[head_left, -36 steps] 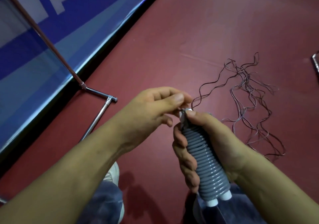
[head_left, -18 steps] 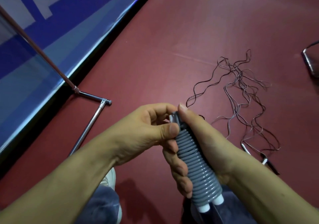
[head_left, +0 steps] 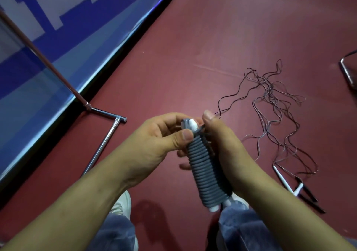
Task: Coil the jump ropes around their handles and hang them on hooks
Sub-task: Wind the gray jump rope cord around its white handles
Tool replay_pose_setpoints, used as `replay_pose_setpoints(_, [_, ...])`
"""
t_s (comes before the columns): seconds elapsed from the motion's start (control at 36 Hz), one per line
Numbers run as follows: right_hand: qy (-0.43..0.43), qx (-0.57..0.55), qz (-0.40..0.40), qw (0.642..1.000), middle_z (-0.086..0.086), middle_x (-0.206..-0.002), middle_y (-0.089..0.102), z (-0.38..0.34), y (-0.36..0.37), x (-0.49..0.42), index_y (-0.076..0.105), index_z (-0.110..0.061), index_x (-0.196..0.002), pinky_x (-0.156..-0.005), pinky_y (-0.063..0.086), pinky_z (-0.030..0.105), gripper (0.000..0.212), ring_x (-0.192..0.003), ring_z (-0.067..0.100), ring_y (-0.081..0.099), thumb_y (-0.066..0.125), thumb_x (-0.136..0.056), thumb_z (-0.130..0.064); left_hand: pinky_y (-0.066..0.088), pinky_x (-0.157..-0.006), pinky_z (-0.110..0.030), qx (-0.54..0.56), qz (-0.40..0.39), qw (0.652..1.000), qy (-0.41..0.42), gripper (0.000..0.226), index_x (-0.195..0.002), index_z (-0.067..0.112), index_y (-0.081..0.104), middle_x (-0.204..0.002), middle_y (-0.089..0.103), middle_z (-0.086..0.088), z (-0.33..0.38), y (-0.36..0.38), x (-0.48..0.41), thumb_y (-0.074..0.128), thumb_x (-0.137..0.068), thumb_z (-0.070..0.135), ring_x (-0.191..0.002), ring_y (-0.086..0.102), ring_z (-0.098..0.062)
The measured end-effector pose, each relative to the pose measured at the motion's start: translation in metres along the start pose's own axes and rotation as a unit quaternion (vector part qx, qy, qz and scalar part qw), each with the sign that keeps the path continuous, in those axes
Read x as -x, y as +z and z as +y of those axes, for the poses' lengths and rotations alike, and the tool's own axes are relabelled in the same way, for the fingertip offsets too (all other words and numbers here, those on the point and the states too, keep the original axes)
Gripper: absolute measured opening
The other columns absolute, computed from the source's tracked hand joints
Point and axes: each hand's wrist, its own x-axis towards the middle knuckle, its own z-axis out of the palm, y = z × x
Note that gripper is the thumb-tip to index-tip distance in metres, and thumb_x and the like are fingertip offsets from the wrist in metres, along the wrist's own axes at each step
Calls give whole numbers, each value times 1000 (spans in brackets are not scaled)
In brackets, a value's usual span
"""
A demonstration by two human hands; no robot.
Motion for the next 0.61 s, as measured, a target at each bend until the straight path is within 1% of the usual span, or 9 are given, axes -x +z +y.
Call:
replay_pose_setpoints(0.06, [-19,-6,22,1000,-3,-90,75,3,-2,-3,78,-38,-87,-97,53,59,44,-93,24,71,49,-88,-70,46,-107,-55,-2,10,1000,7,29,-112,11,72,-118,69,-23,1,-3,-1,70,-87,25,-116,62,-42])
replay_pose_setpoints(0.08, [-34,16,33,999,0,-92,75,3,-3,-4,78,-31,-91,-94,54,57,47,-92,24,70,50,-85,-68,48,-106,-52,3,19,1000,10,28,-112,9,70,-117,71,-20,2,-5,-1,69,-87,22,-116,64,-40])
replay_pose_setpoints(0.14, [-58,51,62,995,10,-97,73,2,-3,-5,74,-18,-98,-89,54,62,54,-95,33,69,57,-77,-66,55,-93,-40,19,41,999,16,27,-112,4,64,-111,71,-14,5,-10,-2,65,-88,16,-105,69,-30])
replay_pose_setpoints(0.19, [-74,73,88,991,9,-97,72,-1,-1,-6,69,-19,-95,-86,55,63,43,-97,36,68,65,-76,-58,56,-86,-33,33,61,997,20,27,-113,2,61,-105,68,-16,10,-15,0,63,-89,15,-98,68,-26])
replay_pose_setpoints(0.28, [-92,78,91,988,7,-94,72,-5,1,-9,67,-18,-92,-80,60,58,9,-93,33,71,72,-92,-26,57,-83,-37,53,73,996,24,23,-113,5,61,-101,66,-17,14,-17,6,63,-94,18,-93,68,-27])
replay_pose_setpoints(0.33, [-107,70,89,988,7,-87,73,-12,7,-9,67,-17,-89,-77,62,54,8,-88,32,72,68,-95,-12,59,-82,-40,76,88,993,21,21,-111,7,62,-99,65,-16,17,-16,13,64,-94,20,-93,67,-30])
replay_pose_setpoints(0.44, [-139,75,84,984,13,-81,73,-32,28,-6,68,-16,-84,-76,61,55,10,-81,38,72,72,-93,-14,60,-83,-43,91,106,989,39,32,-117,4,62,-98,66,-18,34,-19,34,63,-91,22,-86,66,-35])
replay_pose_setpoints(0.53, [-157,61,73,983,17,-82,72,-53,46,-7,67,-7,-87,-71,61,46,8,-76,26,71,69,-94,-10,59,-79,-45,72,122,989,45,41,-122,4,62,-97,66,-20,51,-23,50,66,-87,25,-81,68,-34])
replay_pose_setpoints(0.61, [-202,50,81,975,20,-78,69,-80,70,-6,64,2,-88,-63,58,40,11,-66,21,67,67,-95,-6,58,-78,-43,29,131,989,69,38,-121,6,64,-96,66,-21,74,-27,70,68,-88,24,-81,67,-34])
